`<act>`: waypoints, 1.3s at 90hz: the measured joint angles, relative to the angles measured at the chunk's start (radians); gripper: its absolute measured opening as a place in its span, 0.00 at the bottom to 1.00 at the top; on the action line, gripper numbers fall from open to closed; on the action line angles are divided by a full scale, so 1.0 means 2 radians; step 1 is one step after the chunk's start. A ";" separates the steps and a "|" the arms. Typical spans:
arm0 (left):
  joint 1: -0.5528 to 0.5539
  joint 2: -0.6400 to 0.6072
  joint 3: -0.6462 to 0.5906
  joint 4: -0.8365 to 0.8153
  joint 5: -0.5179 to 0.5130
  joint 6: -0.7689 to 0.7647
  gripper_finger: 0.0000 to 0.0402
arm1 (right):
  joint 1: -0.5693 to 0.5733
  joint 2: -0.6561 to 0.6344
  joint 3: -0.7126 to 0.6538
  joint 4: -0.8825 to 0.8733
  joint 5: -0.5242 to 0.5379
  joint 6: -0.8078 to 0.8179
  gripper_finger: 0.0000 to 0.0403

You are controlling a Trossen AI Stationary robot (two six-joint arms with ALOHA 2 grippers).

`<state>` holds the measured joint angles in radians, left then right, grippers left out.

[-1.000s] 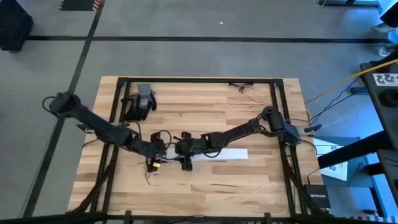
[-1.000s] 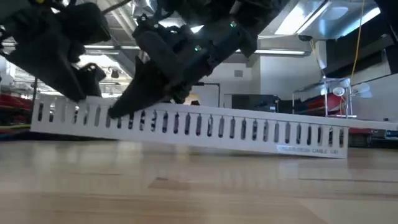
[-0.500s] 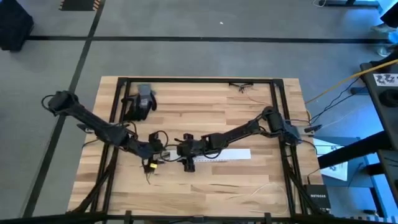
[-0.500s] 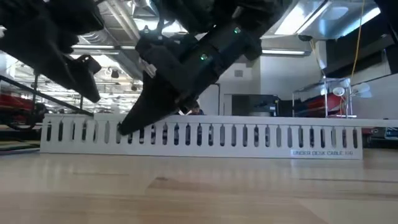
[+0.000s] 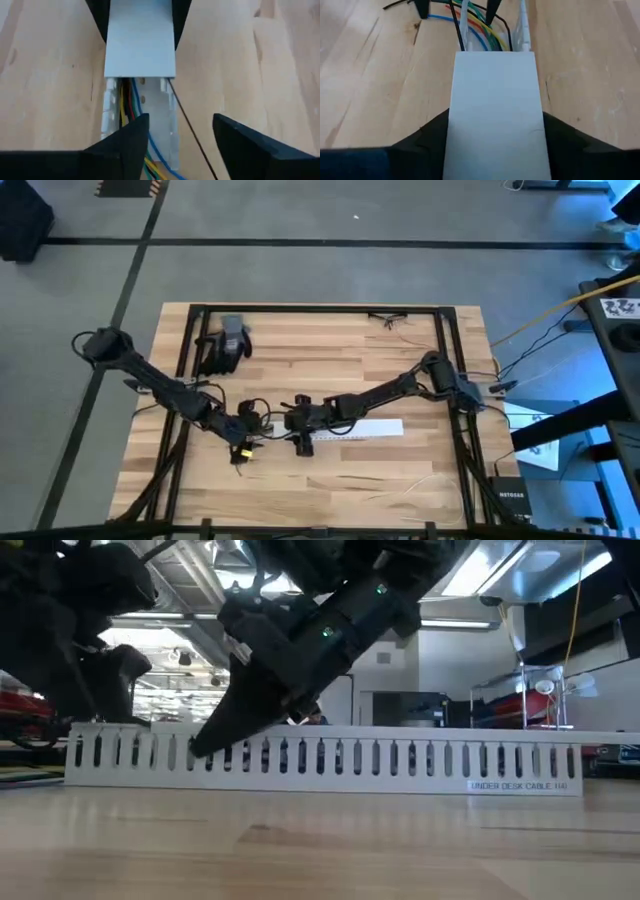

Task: Ziptie cables
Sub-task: Close the cable duct

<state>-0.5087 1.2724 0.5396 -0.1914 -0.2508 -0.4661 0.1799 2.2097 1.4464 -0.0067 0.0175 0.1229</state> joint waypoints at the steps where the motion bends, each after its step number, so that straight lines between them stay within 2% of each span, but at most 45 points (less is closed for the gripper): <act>1: 0.000 0.000 0.000 0.000 0.000 0.000 0.44 | 0.000 0.000 0.000 0.000 0.000 0.000 0.57; 24: 0.000 -0.006 0.000 0.000 -0.002 0.001 0.17 | 0.000 0.000 0.000 0.000 0.000 0.000 0.57; 47: 0.015 -0.006 0.000 -0.003 -0.010 0.010 0.04 | 0.000 0.000 0.000 0.000 0.001 0.000 0.57; 60: 0.030 -0.007 0.001 -0.017 -0.027 0.010 0.01 | 0.000 0.000 0.000 -0.001 0.004 0.000 0.57; 93: 0.046 -0.007 0.025 -0.047 -0.051 0.023 0.00 | 0.000 -0.001 -0.001 -0.001 0.000 -0.003 0.57; 105: 0.047 -0.007 0.026 -0.075 -0.086 0.002 0.00 | 0.000 -0.001 -0.001 -0.001 0.000 -0.005 0.57; 117: 0.048 -0.007 0.026 -0.074 -0.095 0.005 0.00 | 0.001 -0.001 -0.001 -0.001 0.000 -0.009 0.57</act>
<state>-0.4122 1.2591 0.5915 -0.3397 -0.4416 -0.4556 0.1810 2.2086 1.4452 -0.0078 0.0181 0.1047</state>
